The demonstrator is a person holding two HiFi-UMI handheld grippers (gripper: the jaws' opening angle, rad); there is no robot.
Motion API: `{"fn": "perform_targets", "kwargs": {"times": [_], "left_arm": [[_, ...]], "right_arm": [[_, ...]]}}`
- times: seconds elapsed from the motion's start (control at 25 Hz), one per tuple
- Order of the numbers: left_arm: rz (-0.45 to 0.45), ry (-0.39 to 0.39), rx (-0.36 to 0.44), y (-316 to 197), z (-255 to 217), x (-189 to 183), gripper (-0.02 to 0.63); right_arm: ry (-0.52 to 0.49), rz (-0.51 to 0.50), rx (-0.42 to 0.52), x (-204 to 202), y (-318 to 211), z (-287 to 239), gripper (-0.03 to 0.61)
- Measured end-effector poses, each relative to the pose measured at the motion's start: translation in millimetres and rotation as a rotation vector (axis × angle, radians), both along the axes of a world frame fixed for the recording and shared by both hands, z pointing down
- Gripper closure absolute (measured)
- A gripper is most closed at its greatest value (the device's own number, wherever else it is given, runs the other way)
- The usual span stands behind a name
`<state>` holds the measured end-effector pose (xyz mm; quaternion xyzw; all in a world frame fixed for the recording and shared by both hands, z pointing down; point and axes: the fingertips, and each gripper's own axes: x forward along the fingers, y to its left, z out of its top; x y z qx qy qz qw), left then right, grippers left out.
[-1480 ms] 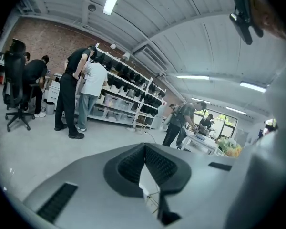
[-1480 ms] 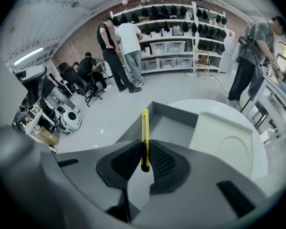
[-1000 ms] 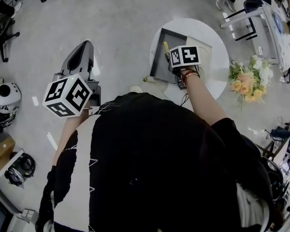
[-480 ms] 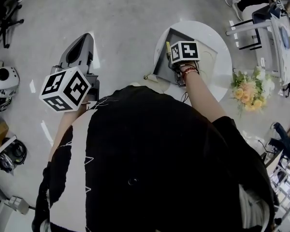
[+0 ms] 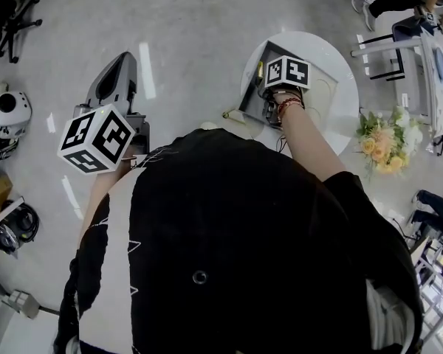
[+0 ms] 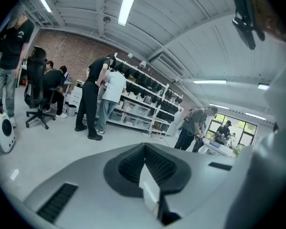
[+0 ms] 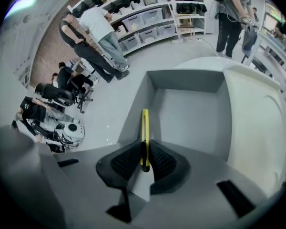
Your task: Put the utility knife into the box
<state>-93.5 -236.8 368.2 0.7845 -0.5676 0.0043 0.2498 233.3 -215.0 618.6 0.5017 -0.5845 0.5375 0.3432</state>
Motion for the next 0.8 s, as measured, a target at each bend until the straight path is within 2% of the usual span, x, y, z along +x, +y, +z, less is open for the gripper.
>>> {"fn": "perform_targets", "kwargs": {"times": [0.16,0.48,0.8], "left_arm": [[-0.007,-0.001,0.003,0,0,-2,0.603],[-0.004,-0.009,0.004,1,-1,2,0.603],[-0.013,-0.01,-0.003,4,2,0,0.603]], "right_arm": [[-0.04,0.094,0.003,1,-2,2,0.522],[-0.053,0.264,0.01,10,-3,6,0.522],[-0.083,0.363,-0.024,12,4,17,0.521]]}}
